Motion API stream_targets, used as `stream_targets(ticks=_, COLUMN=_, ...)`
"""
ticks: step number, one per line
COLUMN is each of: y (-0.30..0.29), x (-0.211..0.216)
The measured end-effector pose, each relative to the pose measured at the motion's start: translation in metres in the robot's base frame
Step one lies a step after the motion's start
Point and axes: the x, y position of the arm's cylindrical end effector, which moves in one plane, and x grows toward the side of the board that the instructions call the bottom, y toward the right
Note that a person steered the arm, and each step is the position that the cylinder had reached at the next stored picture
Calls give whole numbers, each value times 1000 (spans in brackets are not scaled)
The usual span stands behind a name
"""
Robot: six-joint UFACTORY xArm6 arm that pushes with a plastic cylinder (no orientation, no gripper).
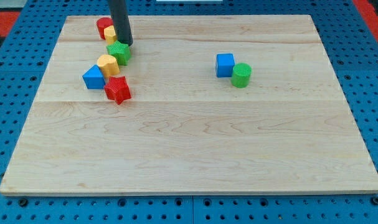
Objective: Slide the red circle and yellow hexagon to the green star
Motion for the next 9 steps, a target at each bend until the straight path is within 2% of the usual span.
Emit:
stream_targets(ticks=2, y=1, x=31)
stream_targets(ticks=3, y=60, x=21)
stream_targets(ticks=4, y=59, x=-19)
stream_targets(ticks=5, y=18, x=-68)
stream_targets(ticks=6, y=-26, x=-92)
stream_targets(ticks=7, y=-49, x=-91)
stream_targets(ticks=9, y=-67, x=-63)
